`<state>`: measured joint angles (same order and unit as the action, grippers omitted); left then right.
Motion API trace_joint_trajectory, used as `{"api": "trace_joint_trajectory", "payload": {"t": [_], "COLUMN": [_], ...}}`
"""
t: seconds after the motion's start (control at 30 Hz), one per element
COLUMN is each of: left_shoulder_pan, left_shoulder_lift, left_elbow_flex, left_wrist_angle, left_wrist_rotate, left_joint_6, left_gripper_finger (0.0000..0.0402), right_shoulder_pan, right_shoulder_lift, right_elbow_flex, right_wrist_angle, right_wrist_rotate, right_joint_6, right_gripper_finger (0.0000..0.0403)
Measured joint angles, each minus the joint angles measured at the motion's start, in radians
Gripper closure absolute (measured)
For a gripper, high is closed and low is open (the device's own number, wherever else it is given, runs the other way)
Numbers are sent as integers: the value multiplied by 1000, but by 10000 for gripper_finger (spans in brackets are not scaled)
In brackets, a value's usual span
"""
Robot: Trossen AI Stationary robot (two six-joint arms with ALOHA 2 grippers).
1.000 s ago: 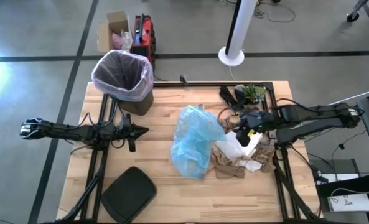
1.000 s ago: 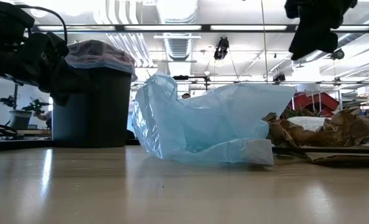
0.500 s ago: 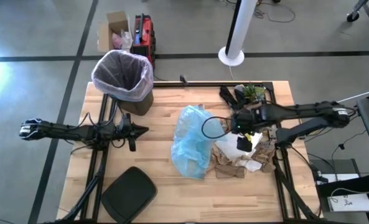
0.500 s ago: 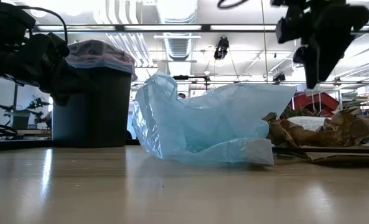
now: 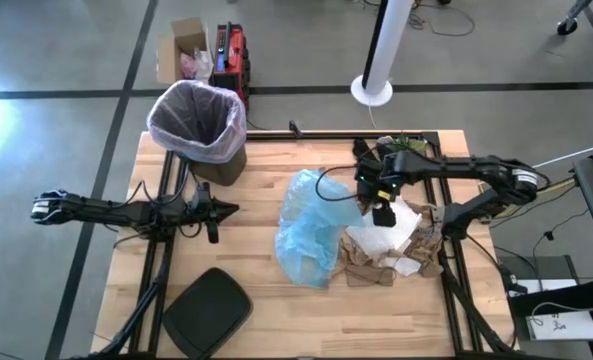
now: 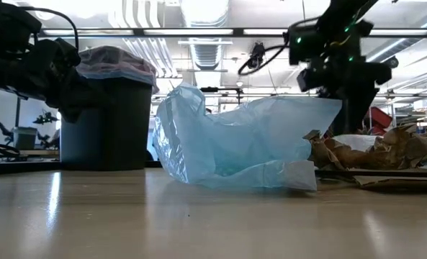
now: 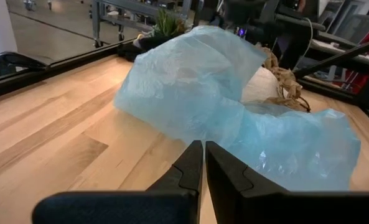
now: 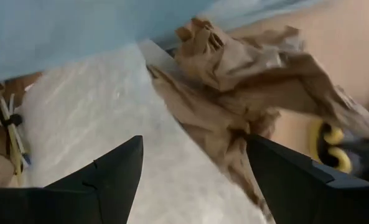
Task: Place trash/remove bag and relplace
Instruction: Put the white plastic into the trash bin
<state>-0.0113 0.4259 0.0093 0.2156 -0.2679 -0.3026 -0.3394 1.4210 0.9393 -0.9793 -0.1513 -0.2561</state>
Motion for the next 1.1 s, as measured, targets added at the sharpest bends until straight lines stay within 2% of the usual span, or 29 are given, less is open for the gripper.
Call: {"api": "trace_joint_trajectory", "payload": {"t": [0.27, 0.37, 0.47, 0.57, 0.7, 0.8, 0.93, 1.0, 1.1], "left_shoulder_pan": [0, 0, 1, 1, 1, 1, 2, 2, 2], "left_shoulder_lift": [0, 2, 12, 26, 60, 104, 171, 208, 261], "left_elbow_flex": [0, 0, 0, 23, 129, 221, 337, 399, 523], "left_wrist_angle": [175, 234, 283, 323, 331, 325, 273, 217, 49], "left_wrist_rotate": [-2, -11, -54, -56, -64, -64, -64, -64, -63], "left_joint_6": [-251, -293, -263, -224, -85, -5, 3, 23, 109], "left_gripper_finger": [397, 397, 397, 397, 397, 397, 397, 397, 397], "right_shoulder_pan": [-4, -3, -4, -4, -4, -4, -3, -3, -2], "right_shoulder_lift": [107, 110, 93, 83, 83, 84, 75, 55, 9], "right_elbow_flex": [1, 2, 2, 2, 2, 2, 10, 26, 49], "right_wrist_angle": [-17, -15, -16, -24, -40, -66, -155, -205, -252], "right_wrist_rotate": [-156, -171, -171, -166, -163, -163, -163, -162, -126], "right_joint_6": [-31, -22, -16, -6, -16, -36, -59, -77, -61], "right_gripper_finger": [137, 150, 169, 195, 247, 301, 383, 395, 392]}}
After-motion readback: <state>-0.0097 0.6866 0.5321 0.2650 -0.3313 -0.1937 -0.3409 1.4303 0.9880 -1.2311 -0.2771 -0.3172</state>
